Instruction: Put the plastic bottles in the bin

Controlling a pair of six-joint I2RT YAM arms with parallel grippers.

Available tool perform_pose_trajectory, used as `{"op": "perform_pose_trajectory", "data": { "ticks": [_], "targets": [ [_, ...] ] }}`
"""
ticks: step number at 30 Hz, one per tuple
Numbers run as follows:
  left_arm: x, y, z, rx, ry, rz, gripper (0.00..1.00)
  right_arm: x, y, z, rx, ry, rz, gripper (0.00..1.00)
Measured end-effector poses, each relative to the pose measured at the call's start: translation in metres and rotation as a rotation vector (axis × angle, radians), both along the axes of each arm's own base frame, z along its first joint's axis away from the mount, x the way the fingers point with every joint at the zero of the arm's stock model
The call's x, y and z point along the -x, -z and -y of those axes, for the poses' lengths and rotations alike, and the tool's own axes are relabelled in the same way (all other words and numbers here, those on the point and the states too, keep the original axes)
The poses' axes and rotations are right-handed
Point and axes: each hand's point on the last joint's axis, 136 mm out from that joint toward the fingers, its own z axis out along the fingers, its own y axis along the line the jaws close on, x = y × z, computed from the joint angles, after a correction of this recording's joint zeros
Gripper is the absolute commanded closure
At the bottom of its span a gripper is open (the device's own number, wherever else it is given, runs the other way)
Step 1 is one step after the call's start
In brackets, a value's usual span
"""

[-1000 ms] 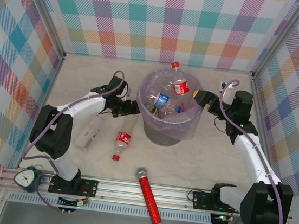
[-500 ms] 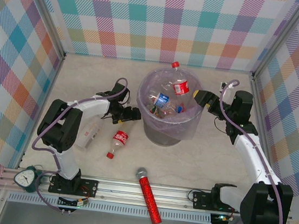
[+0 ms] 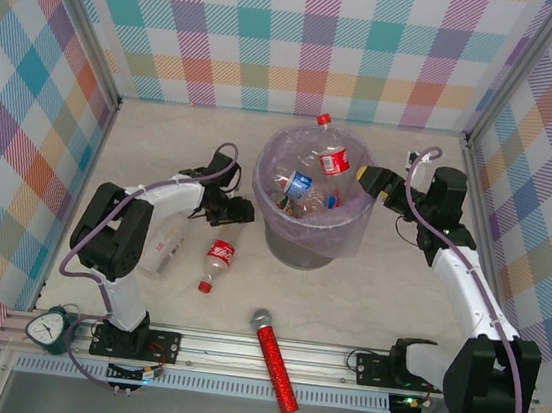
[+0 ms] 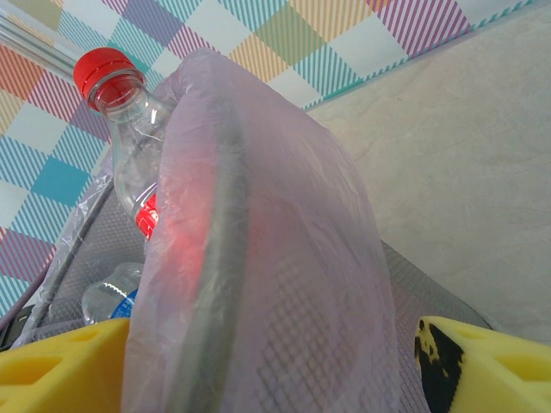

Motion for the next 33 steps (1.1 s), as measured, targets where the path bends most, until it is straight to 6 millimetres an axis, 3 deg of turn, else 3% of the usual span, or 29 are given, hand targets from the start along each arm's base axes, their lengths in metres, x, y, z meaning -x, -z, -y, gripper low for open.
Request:
{"op": "perform_pose_trajectory", "data": {
  "ticks": [9, 15, 17, 20, 23, 28, 33],
  "targets": [
    [-0.004, -0.026, -0.010, -0.057, 0.015, 0.046, 0.51, 0.000, 0.000, 0.000, 0.000, 0.000, 0.000, 0.17],
    [-0.013, -0.066, -0.023, -0.090, 0.000, 0.124, 0.52, 0.000, 0.000, 0.000, 0.000, 0.000, 0.000, 0.17],
    [-0.019, -0.092, -0.029, -0.097, -0.019, 0.184, 0.56, 0.000, 0.000, 0.000, 0.000, 0.000, 0.000, 0.17],
    [-0.031, -0.150, -0.040, -0.093, -0.062, 0.340, 0.58, 0.000, 0.000, 0.000, 0.000, 0.000, 0.000, 0.17],
    [-0.034, -0.224, -0.046, -0.043, -0.108, 0.541, 0.61, 0.000, 0.000, -0.001, 0.000, -0.003, 0.001, 0.17],
    [-0.022, -0.339, -0.053, 0.106, -0.174, 0.872, 0.62, 0.001, 0.000, -0.002, -0.001, -0.005, 0.000, 0.17],
    [-0.006, -0.428, -0.047, 0.271, -0.180, 1.162, 0.64, 0.001, 0.000, -0.002, -0.001, -0.005, 0.000, 0.17]
  ]
}}
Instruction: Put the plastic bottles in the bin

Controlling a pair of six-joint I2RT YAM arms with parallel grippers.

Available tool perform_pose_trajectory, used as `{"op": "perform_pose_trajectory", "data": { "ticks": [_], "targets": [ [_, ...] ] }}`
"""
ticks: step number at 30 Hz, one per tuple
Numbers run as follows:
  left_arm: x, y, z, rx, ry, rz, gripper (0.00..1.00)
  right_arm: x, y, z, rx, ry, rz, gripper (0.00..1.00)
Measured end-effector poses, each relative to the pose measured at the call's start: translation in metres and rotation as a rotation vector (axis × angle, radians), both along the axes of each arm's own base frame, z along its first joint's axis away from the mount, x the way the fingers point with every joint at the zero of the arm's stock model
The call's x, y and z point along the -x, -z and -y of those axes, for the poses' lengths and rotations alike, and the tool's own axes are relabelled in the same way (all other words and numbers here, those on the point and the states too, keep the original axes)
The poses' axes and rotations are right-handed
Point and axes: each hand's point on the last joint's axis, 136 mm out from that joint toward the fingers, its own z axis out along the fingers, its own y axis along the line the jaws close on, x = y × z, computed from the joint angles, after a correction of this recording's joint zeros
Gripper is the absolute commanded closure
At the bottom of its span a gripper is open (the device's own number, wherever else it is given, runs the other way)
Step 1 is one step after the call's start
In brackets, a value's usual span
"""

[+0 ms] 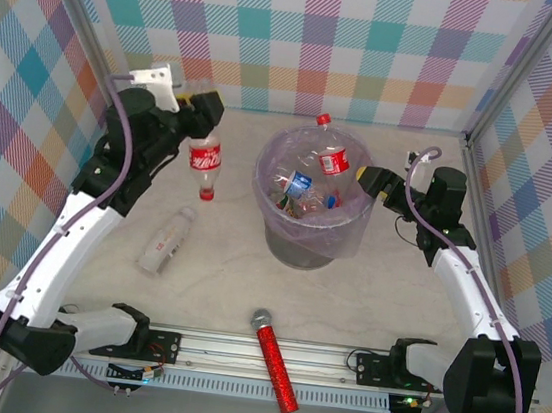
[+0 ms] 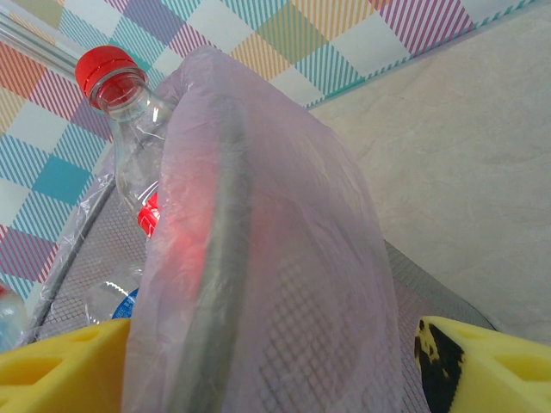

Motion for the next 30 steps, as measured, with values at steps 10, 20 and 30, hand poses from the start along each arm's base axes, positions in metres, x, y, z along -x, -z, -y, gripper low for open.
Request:
{"op": "perform_pose_trajectory", "data": {
  "ticks": [10, 20, 30],
  "targets": [
    [0.010, -0.098, 0.079, 0.166, 0.280, 0.408, 0.66, 0.000, 0.000, 0.000, 0.000, 0.000, -0.001, 0.17],
    [0.000, -0.055, 0.160, 0.002, 0.491, 0.449, 0.68, 0.000, 0.000, -0.001, 0.001, -0.002, -0.003, 0.17],
    [-0.023, 0.018, 0.175, -0.151, 0.490, 0.389, 0.68, 0.000, 0.000, -0.001, 0.001, -0.002, -0.004, 0.17]
  ]
}}
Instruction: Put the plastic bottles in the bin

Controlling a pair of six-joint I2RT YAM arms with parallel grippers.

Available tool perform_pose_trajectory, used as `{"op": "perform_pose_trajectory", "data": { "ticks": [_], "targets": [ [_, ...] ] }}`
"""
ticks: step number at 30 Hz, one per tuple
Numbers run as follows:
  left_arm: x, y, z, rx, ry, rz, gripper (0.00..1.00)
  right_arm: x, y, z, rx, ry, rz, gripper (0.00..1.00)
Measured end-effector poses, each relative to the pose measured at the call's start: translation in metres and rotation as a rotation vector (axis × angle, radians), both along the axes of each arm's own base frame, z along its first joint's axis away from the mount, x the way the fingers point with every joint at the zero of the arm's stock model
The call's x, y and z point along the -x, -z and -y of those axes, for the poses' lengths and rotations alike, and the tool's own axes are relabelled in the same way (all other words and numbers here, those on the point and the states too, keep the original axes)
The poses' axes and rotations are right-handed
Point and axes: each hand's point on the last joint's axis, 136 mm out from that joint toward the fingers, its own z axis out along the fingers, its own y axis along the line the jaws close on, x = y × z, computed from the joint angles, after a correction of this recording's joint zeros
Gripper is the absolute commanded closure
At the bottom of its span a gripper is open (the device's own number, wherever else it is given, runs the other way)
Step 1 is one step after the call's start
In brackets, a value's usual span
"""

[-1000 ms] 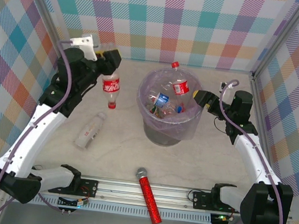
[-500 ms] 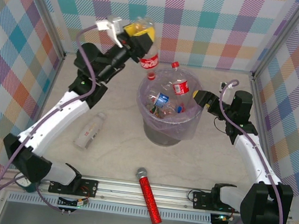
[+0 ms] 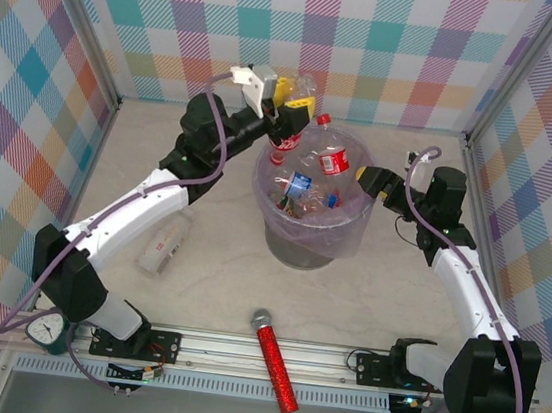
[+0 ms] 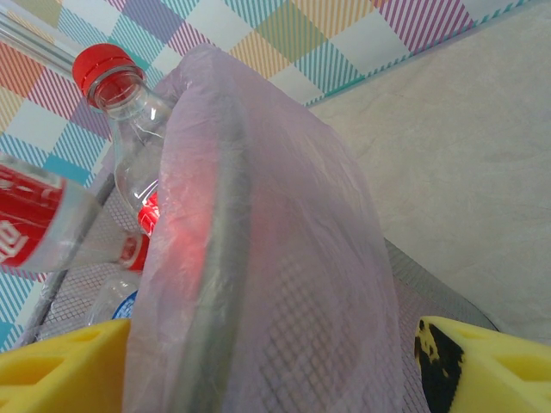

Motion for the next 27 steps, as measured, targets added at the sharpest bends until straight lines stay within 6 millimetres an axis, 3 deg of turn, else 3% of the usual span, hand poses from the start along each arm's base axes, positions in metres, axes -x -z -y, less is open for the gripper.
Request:
{"op": "perform_pose_trajectory", "data": {
  "ticks": [8, 15, 23, 24, 27],
  "targets": [
    [-0.013, 0.065, 0.003, -0.022, -0.021, -0.137, 0.69, 0.000, 0.000, 0.000, 0.000, 0.000, -0.002, 0.17],
    [-0.006, 0.070, -0.011, 0.028, -0.057, -0.154, 0.68, 0.000, 0.001, -0.002, 0.000, -0.005, -0.005, 0.17],
    [-0.006, 0.086, -0.006, -0.007, -0.074, -0.193, 0.64, 0.000, 0.001, -0.002, 0.000, -0.007, -0.006, 0.17],
    [-0.007, 0.087, -0.006, -0.009, -0.078, -0.194, 0.62, 0.000, 0.001, -0.002, 0.000, -0.007, -0.006, 0.17],
    [-0.010, 0.089, -0.007, -0.010, -0.091, -0.199, 0.43, 0.000, 0.001, -0.002, 0.000, -0.007, -0.006, 0.17]
  ]
}}
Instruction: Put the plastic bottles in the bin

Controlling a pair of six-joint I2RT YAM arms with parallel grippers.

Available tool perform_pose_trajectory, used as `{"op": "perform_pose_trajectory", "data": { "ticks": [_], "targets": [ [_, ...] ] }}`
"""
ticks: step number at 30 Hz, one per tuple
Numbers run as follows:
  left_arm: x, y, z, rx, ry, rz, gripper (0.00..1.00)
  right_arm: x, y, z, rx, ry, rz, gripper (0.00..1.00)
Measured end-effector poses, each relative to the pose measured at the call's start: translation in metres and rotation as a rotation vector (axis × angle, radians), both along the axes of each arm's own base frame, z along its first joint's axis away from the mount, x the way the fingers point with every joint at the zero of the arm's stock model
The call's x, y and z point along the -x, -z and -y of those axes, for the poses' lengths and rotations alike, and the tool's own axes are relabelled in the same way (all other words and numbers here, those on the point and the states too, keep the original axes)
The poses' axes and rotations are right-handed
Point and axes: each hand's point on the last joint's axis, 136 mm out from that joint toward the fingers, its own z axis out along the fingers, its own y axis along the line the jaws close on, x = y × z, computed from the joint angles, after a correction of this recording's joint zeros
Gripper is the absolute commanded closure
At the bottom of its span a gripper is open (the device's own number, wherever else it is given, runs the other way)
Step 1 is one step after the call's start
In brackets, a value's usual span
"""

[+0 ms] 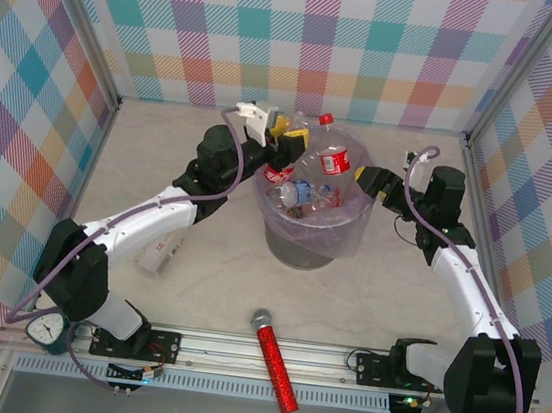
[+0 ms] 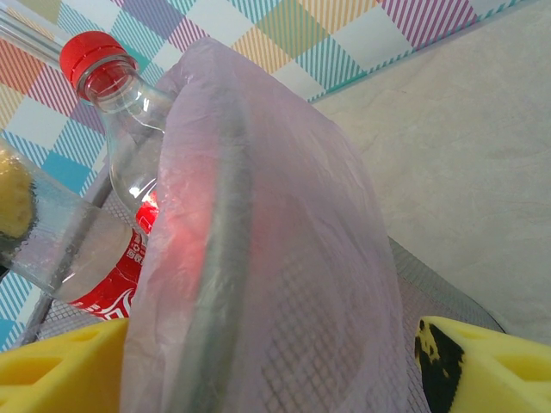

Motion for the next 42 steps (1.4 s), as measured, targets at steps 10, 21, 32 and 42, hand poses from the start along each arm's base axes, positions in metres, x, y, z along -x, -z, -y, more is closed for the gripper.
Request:
{"op": "perform_pose_trajectory", "data": {
  "ticks": [10, 21, 32, 42],
  "targets": [
    [-0.005, 0.024, 0.002, -0.114, -0.014, -0.170, 0.06, 0.000, 0.000, -0.001, -0.001, -0.003, 0.000, 0.17],
    [-0.005, -0.076, -0.006, -0.012, -0.056, -0.068, 0.10, 0.000, 0.001, -0.003, -0.001, -0.010, -0.004, 0.17],
    [-0.061, -0.121, 0.020, -0.031, -0.105, -0.088, 0.53, 0.000, 0.002, -0.004, 0.000, -0.016, -0.008, 0.17],
    [-0.056, 0.056, 0.024, -0.316, -0.079, -0.425, 0.87, 0.001, 0.000, -0.005, 0.003, -0.021, -0.006, 0.17]
  ]
}}
